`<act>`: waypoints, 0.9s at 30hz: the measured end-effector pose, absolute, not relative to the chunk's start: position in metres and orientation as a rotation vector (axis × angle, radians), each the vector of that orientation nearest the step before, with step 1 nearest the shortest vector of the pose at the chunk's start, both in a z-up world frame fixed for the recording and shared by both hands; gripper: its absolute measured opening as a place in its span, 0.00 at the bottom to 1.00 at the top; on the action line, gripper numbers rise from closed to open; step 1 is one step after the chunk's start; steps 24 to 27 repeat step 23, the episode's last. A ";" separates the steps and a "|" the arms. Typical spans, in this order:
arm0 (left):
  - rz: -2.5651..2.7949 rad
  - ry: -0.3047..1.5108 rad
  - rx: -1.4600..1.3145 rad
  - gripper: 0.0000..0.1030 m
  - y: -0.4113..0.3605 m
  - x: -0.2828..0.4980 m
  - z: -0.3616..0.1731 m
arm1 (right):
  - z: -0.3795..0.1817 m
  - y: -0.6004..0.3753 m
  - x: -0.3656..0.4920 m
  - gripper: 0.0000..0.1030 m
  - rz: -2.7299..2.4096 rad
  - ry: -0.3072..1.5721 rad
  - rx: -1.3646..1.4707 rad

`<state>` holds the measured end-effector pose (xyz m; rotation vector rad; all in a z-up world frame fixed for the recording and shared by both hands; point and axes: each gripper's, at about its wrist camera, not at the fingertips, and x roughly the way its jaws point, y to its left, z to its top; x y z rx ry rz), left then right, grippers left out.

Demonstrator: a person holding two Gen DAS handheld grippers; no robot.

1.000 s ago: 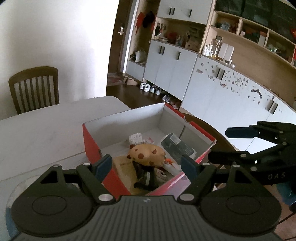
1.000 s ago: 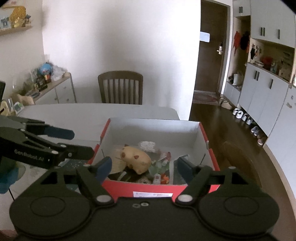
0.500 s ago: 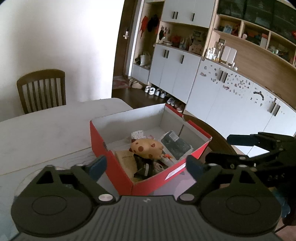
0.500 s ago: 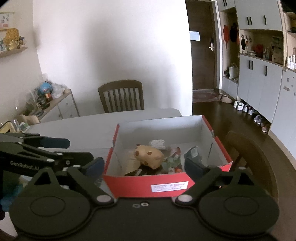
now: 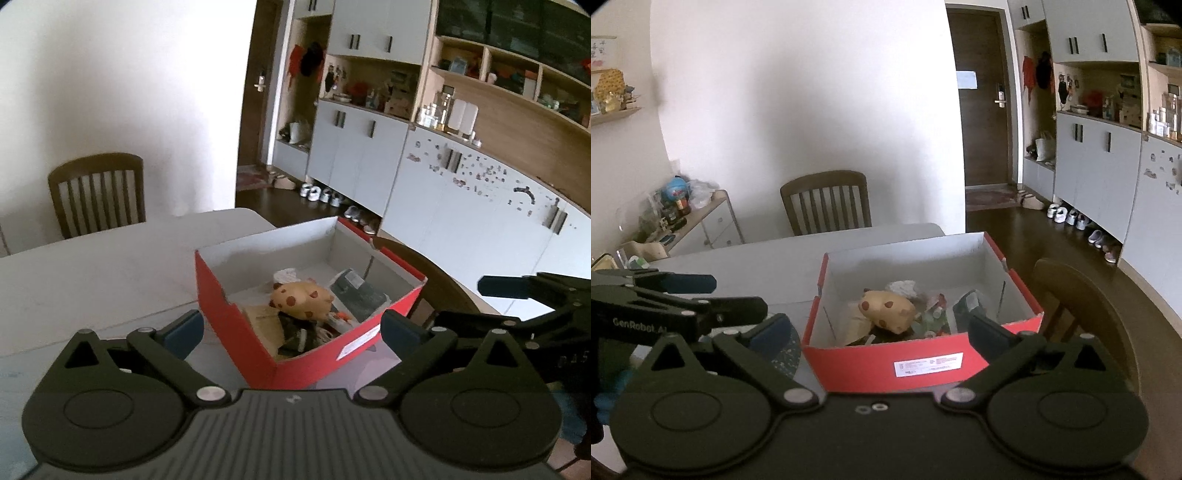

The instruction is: Organize objects

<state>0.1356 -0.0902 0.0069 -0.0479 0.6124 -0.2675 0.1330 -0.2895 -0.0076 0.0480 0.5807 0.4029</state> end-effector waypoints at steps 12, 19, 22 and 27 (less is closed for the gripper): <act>-0.216 0.613 -0.032 0.99 -0.092 0.132 0.004 | -0.005 -0.285 0.122 1.00 0.430 0.572 0.028; -0.234 0.615 -0.035 0.99 -0.095 0.132 0.003 | -0.005 -0.286 0.121 1.00 0.419 0.576 0.039; -0.238 0.619 -0.031 0.99 -0.096 0.132 0.002 | -0.004 -0.286 0.120 1.00 0.417 0.577 0.039; -0.240 0.620 -0.030 0.99 -0.097 0.132 0.002 | -0.004 -0.286 0.120 1.00 0.417 0.578 0.040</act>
